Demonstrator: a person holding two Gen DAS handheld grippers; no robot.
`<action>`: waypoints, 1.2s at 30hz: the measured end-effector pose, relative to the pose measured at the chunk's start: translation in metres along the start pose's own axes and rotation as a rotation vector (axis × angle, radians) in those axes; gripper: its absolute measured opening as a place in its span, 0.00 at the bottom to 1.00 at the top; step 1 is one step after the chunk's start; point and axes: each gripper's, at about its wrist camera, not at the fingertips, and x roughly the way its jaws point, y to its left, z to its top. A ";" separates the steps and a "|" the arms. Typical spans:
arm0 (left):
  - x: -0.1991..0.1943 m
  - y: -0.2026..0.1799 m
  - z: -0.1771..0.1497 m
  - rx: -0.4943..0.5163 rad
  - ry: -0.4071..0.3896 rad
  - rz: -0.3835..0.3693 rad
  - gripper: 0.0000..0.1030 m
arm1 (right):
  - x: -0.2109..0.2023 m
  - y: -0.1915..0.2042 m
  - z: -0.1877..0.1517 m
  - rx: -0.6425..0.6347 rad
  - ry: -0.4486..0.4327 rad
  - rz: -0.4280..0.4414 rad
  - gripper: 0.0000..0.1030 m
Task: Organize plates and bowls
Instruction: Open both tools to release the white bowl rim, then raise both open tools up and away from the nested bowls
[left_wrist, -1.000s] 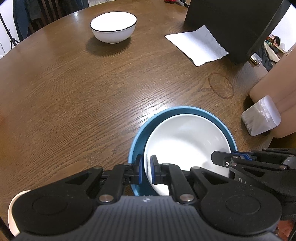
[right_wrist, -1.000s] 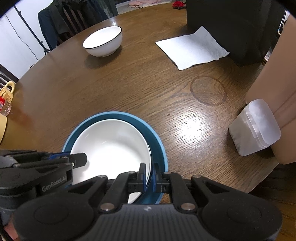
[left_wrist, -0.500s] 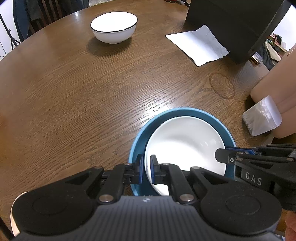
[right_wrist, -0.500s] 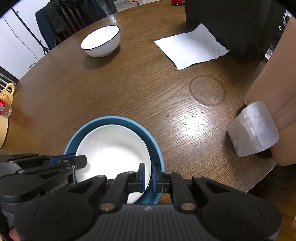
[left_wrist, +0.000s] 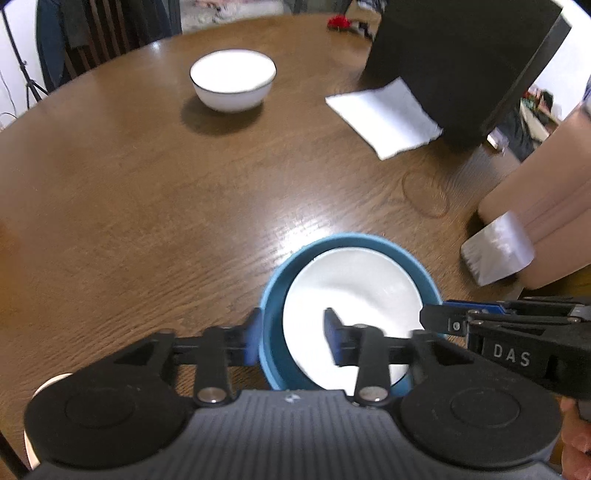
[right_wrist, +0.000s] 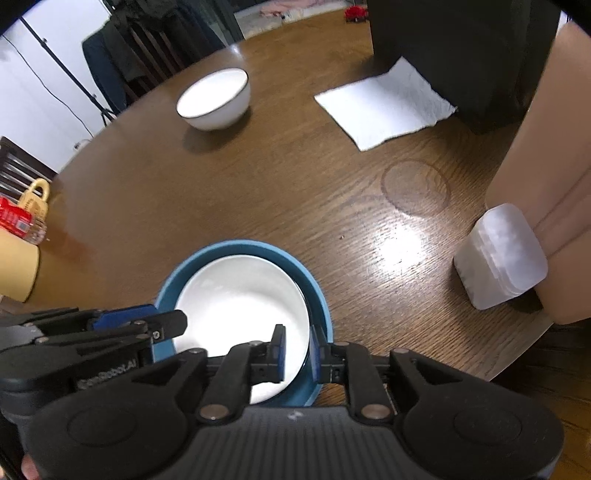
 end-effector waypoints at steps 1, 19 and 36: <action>-0.007 0.002 -0.002 -0.006 -0.022 0.000 0.49 | -0.004 -0.001 -0.002 -0.001 -0.011 0.000 0.32; -0.101 0.021 -0.064 -0.137 -0.281 0.055 1.00 | -0.080 0.007 -0.057 -0.083 -0.189 0.061 1.00; -0.151 0.028 -0.136 -0.210 -0.454 0.140 1.00 | -0.125 0.049 -0.113 -0.269 -0.375 0.139 1.00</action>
